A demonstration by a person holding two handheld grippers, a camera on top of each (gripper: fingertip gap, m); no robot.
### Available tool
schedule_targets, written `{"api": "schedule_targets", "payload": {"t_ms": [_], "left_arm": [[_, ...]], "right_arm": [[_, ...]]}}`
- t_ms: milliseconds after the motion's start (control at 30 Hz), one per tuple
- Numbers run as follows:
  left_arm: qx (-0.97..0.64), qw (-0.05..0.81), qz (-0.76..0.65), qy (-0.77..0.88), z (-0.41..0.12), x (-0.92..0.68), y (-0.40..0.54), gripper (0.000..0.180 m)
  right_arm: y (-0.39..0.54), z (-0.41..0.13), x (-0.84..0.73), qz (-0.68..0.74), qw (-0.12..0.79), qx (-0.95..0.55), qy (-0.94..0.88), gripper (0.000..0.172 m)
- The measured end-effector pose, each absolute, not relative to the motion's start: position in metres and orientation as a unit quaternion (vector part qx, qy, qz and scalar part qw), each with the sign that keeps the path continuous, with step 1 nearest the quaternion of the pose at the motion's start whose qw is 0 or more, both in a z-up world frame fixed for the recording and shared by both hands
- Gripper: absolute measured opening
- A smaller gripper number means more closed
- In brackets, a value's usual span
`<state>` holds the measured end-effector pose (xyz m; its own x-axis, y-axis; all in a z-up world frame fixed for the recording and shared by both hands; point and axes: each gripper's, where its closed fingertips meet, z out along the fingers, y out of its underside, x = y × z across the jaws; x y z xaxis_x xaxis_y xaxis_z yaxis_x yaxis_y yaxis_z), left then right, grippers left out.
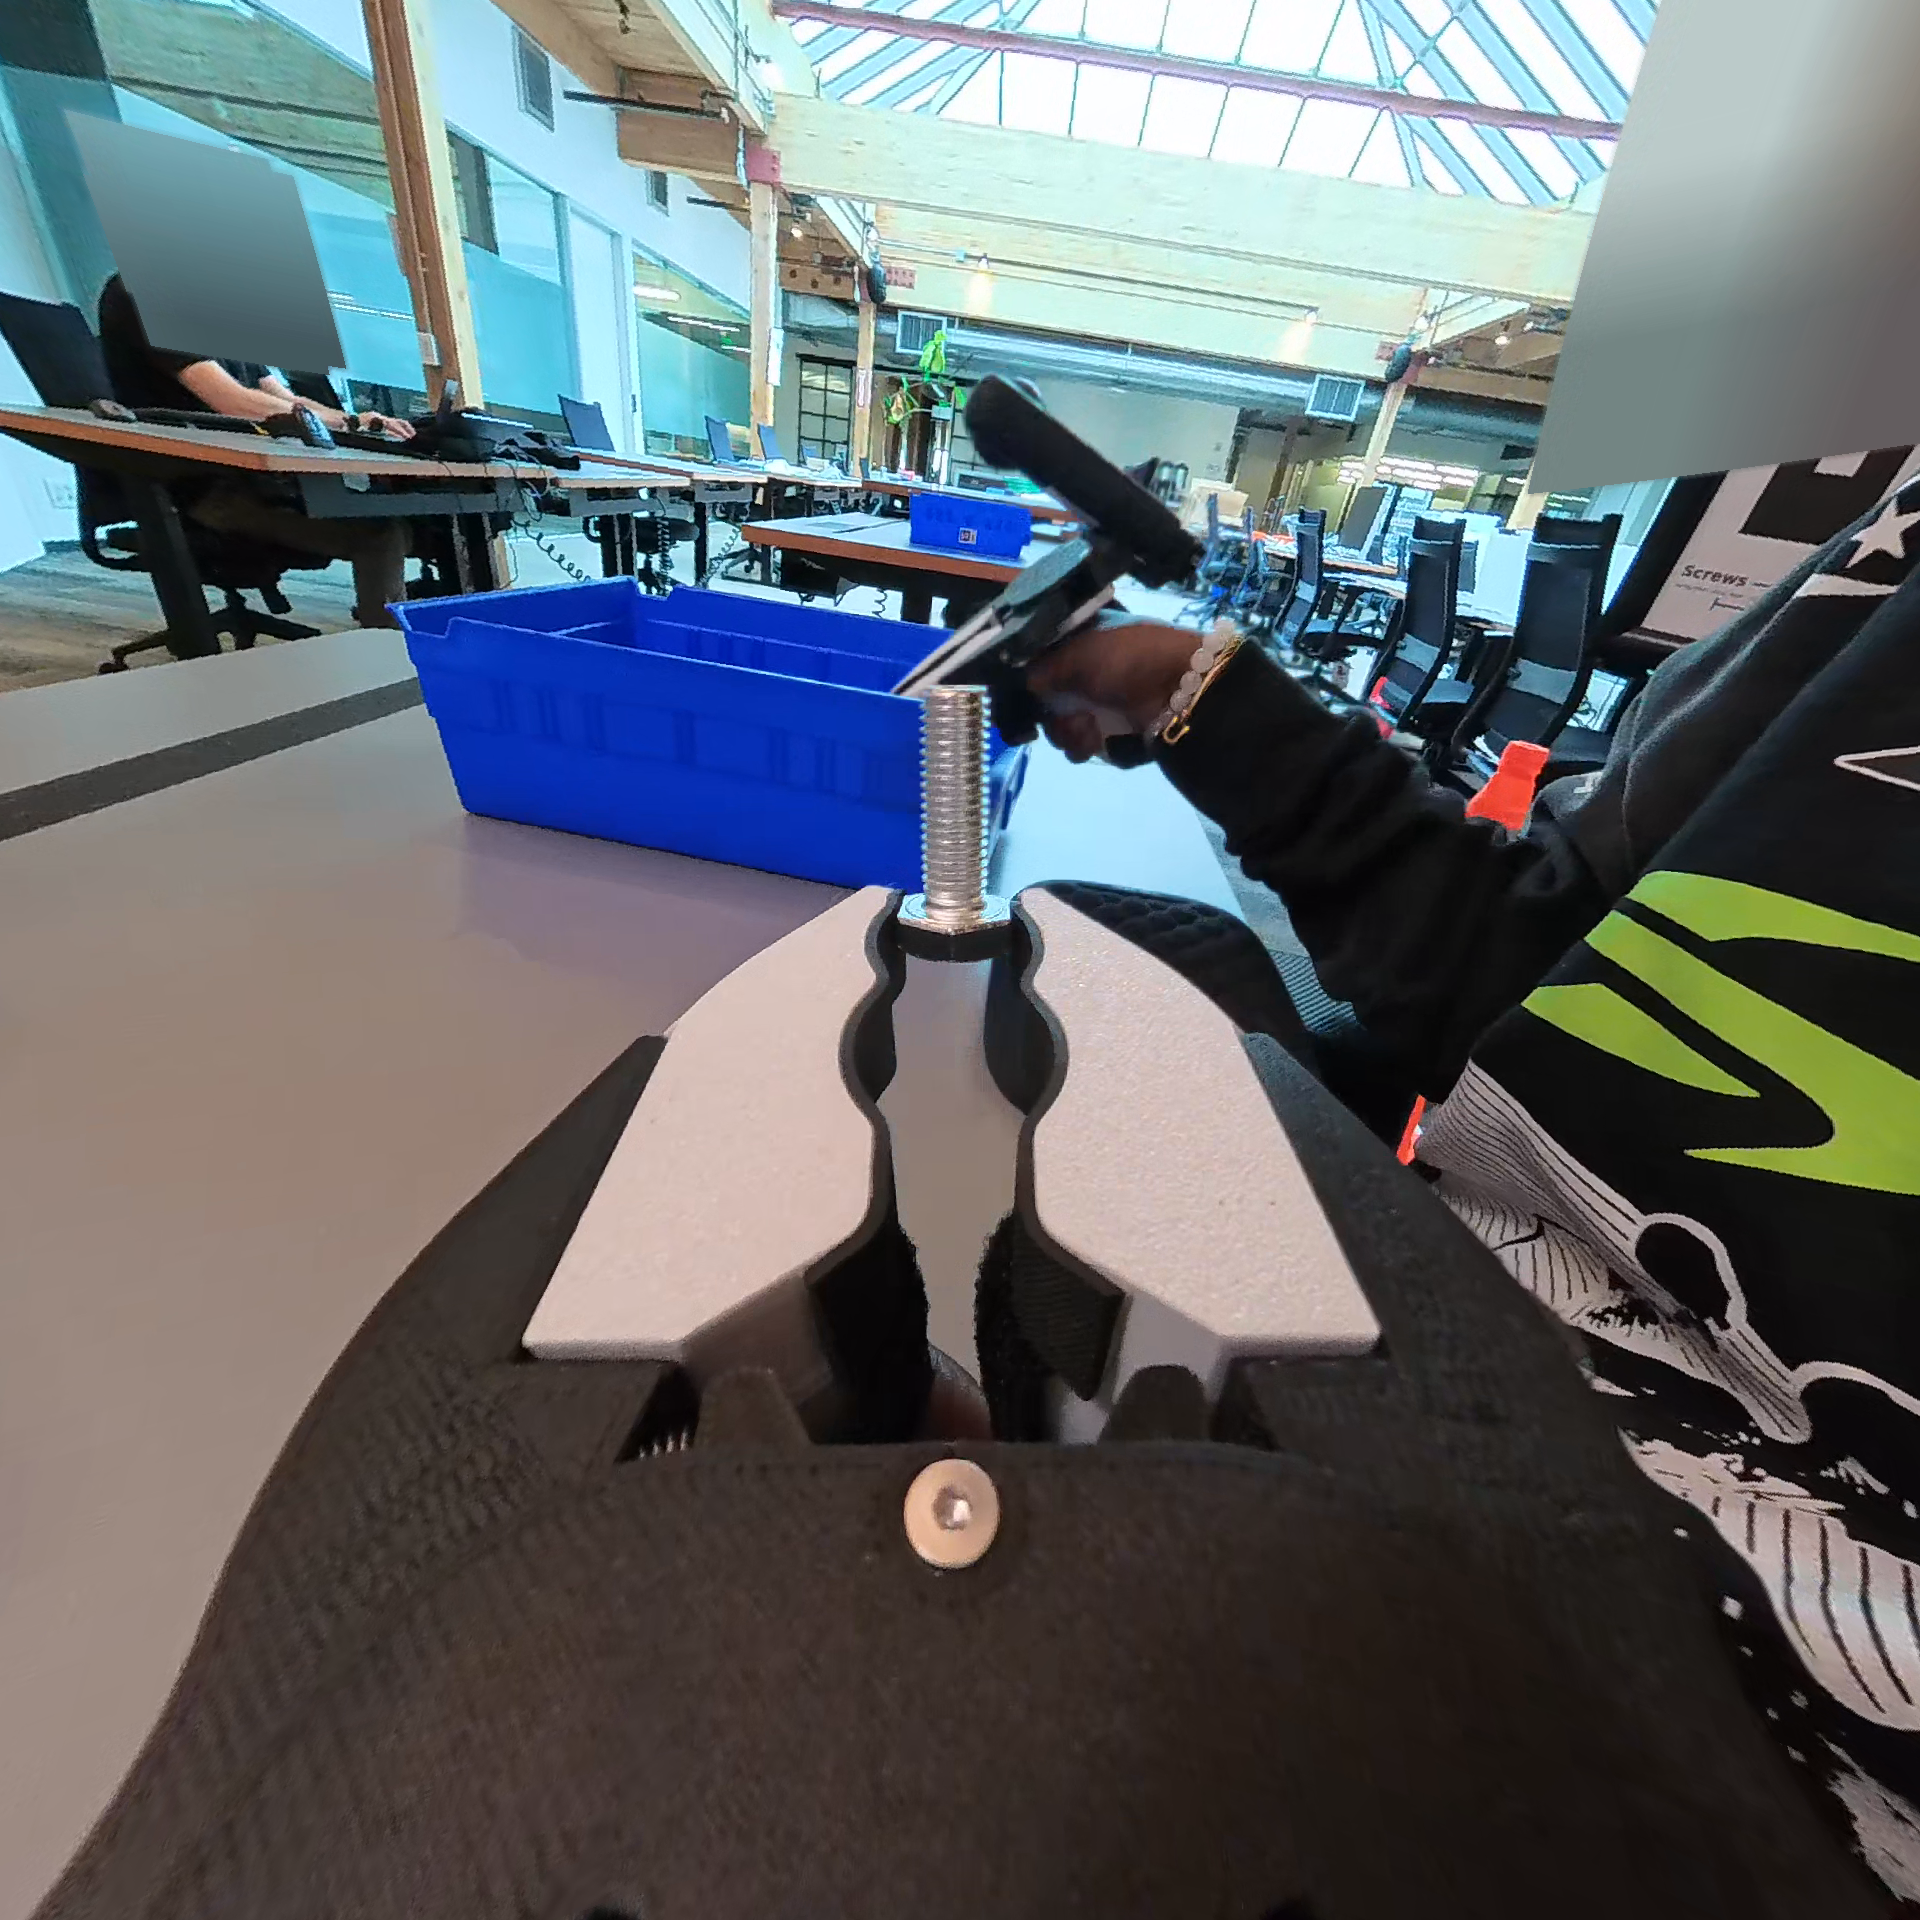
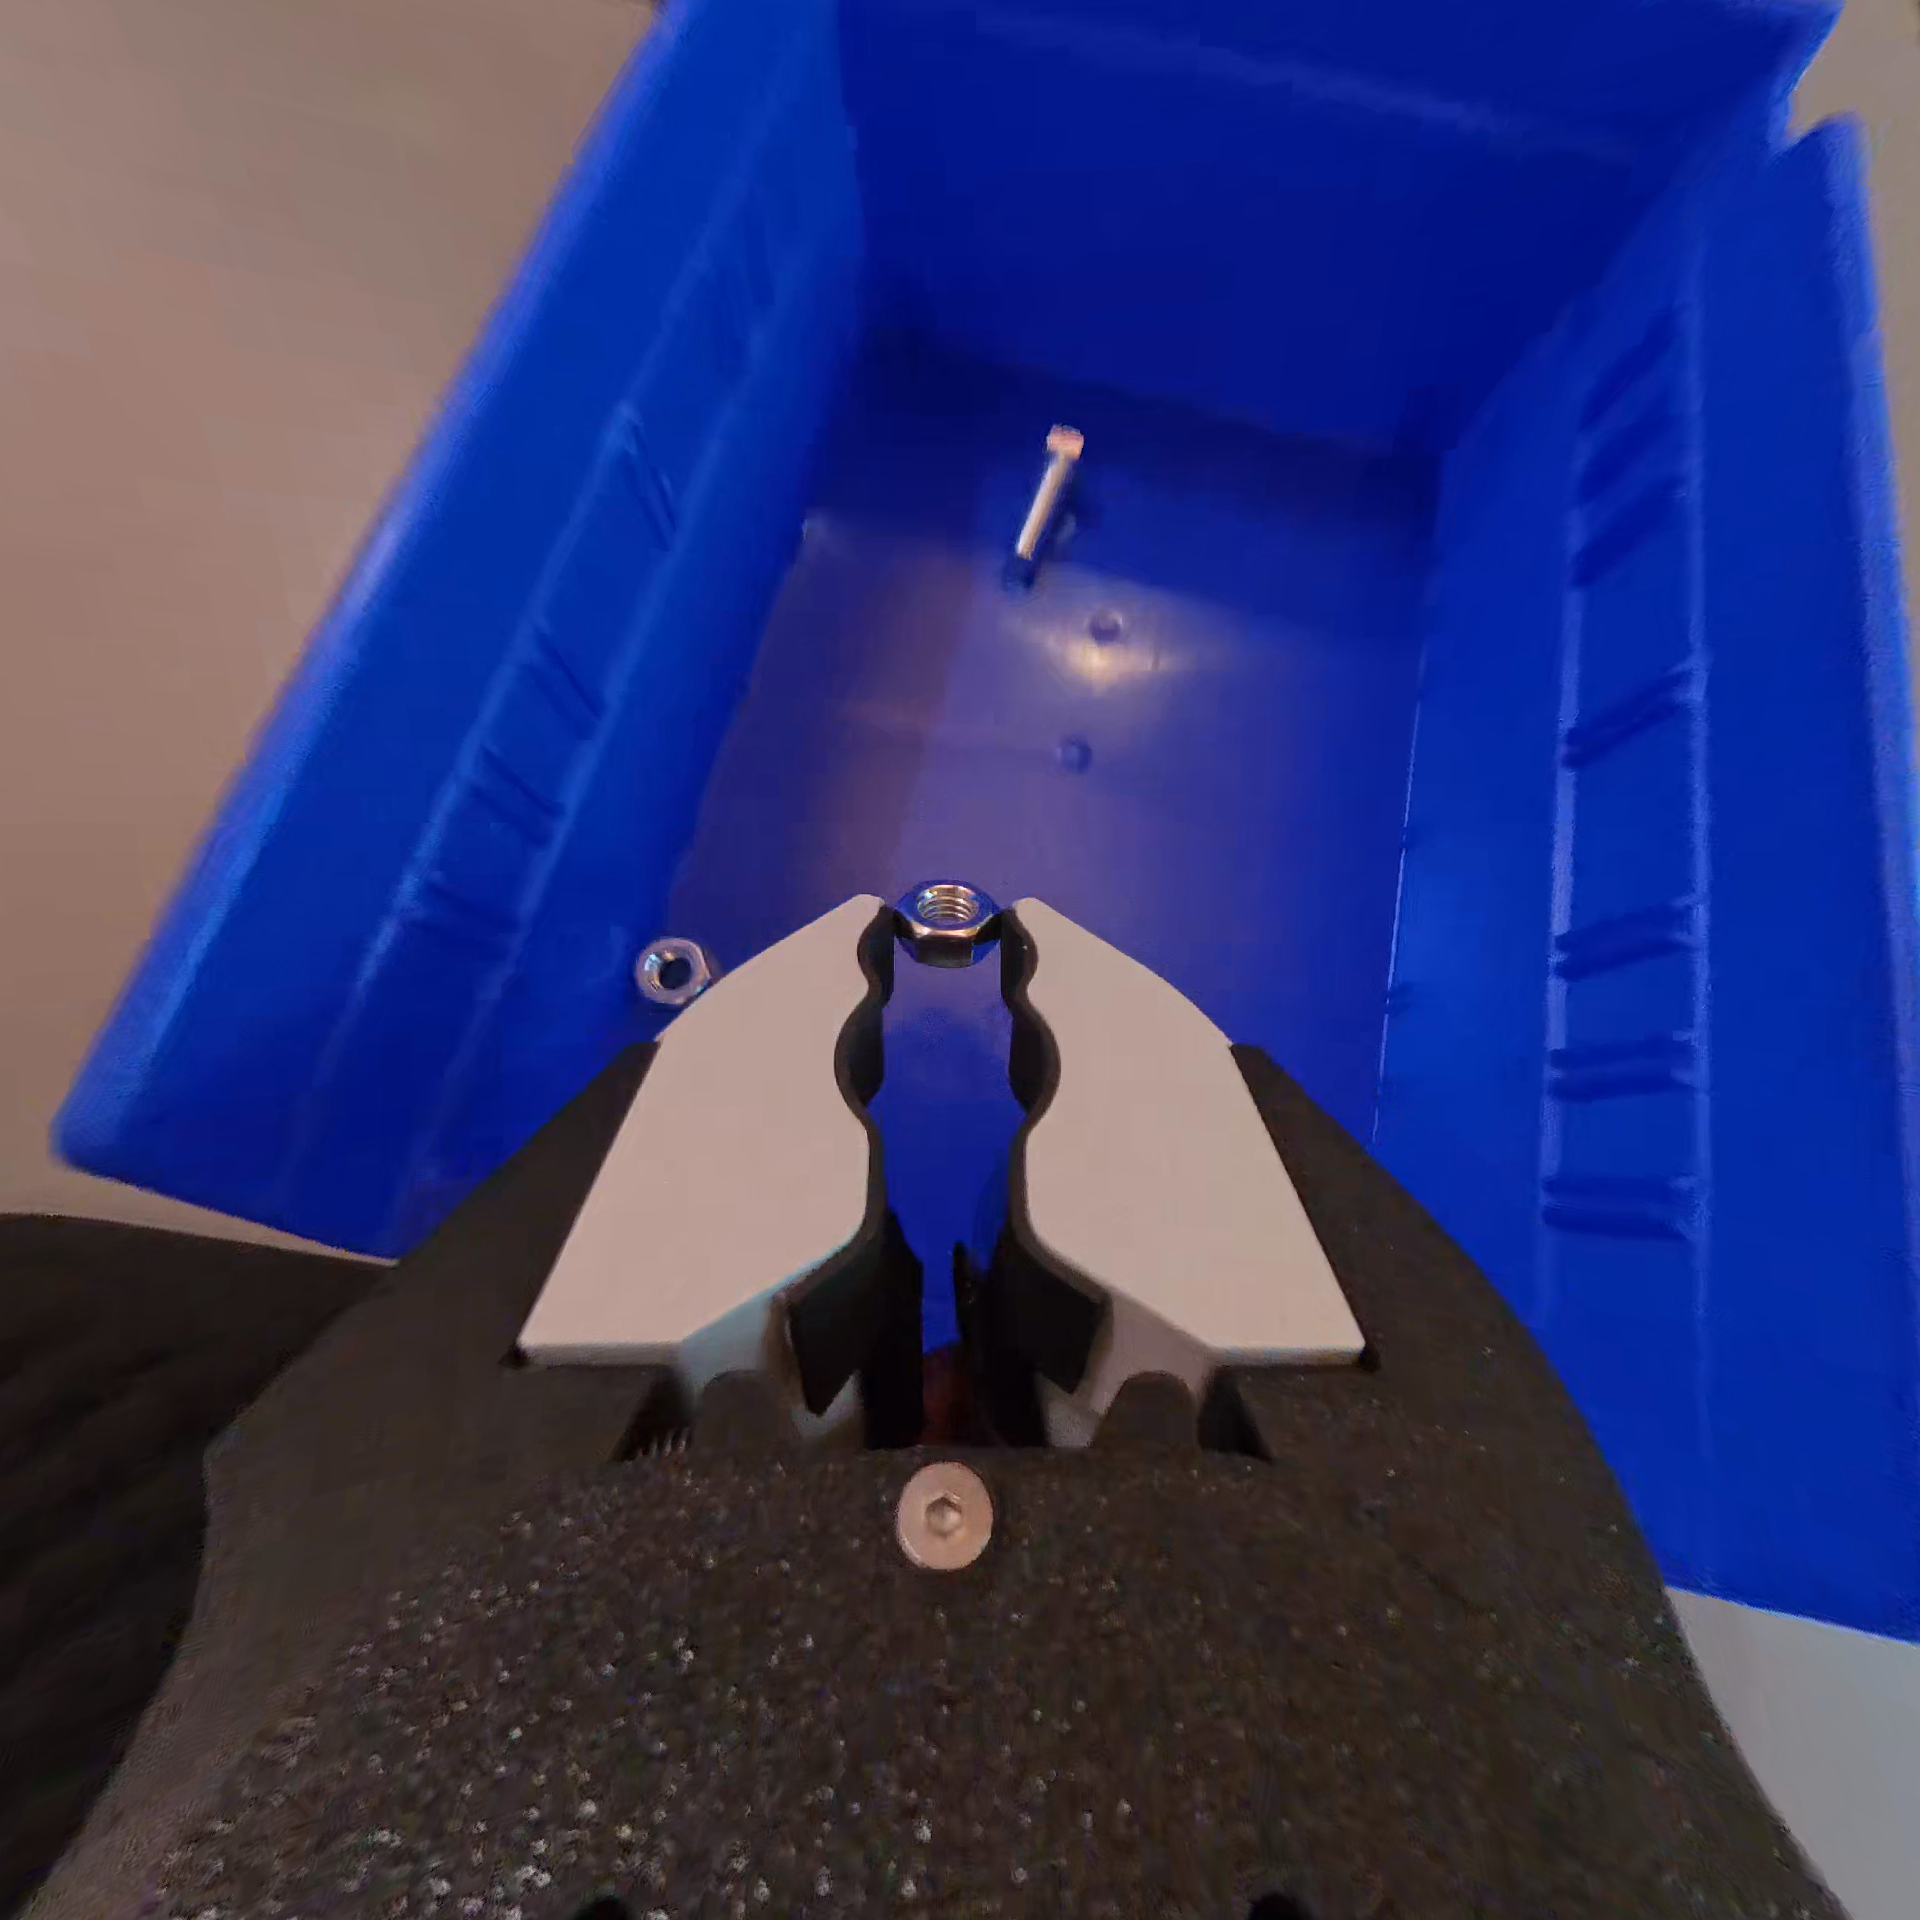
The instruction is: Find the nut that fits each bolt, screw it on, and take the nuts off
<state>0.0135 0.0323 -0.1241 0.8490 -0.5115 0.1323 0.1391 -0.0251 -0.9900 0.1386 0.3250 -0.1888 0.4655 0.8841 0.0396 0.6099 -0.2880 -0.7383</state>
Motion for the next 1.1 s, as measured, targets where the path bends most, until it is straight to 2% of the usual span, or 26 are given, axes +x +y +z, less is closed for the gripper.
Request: {"api": "schedule_targets", "payload": {"t_ms": [133, 400, 500, 567, 667, 733, 800, 900, 1100], "left_arm": [[-0.678, 0.685, -0.231, 0.136, -0.125, 0.012, 0.033, 0.018], [-0.681, 0.682, -0.229, 0.139, -0.127, 0.013, 0.034, 0.019], [-0.681, 0.682, -0.229, 0.138, -0.127, 0.013, 0.034, 0.019], [-0.681, 0.681, -0.229, 0.139, -0.127, 0.013, 0.034, 0.019], [-0.684, 0.68, -0.225, 0.14, -0.128, 0.013, 0.034, 0.019], [-0.686, 0.677, -0.225, 0.14, -0.129, 0.013, 0.035, 0.019], [-0.689, 0.675, -0.226, 0.14, -0.131, 0.013, 0.036, 0.019], [-0.693, 0.671, -0.223, 0.142, -0.133, 0.014, 0.036, 0.019], [-0.696, 0.669, -0.214, 0.149, -0.133, 0.015, 0.036, 0.019]], "right_arm": [[0.323, -0.207, 0.141, 0.174, 0.319, -0.792, -0.49, 0.02], [0.322, -0.212, 0.144, 0.155, 0.303, -0.798, -0.498, 0.02], [0.323, -0.21, 0.143, 0.16, 0.307, -0.796, -0.497, 0.032], [0.324, -0.204, 0.142, 0.163, 0.319, -0.793, -0.493, 0.032], [0.33, -0.173, 0.135, 0.175, 0.397, -0.771, -0.466, 0.032], [0.308, -0.131, 0.111, 0.258, 0.462, -0.71, -0.466, 0.029], [0.257, -0.09, 0.082, 0.379, 0.477, -0.621, -0.494, 0.027], [0.157, -0.06, 0.049, 0.523, 0.407, -0.493, -0.563, 0.026], [0.035, -0.096, 0.01, 0.568, 0.258, -0.398, -0.672, 0.03]]}}
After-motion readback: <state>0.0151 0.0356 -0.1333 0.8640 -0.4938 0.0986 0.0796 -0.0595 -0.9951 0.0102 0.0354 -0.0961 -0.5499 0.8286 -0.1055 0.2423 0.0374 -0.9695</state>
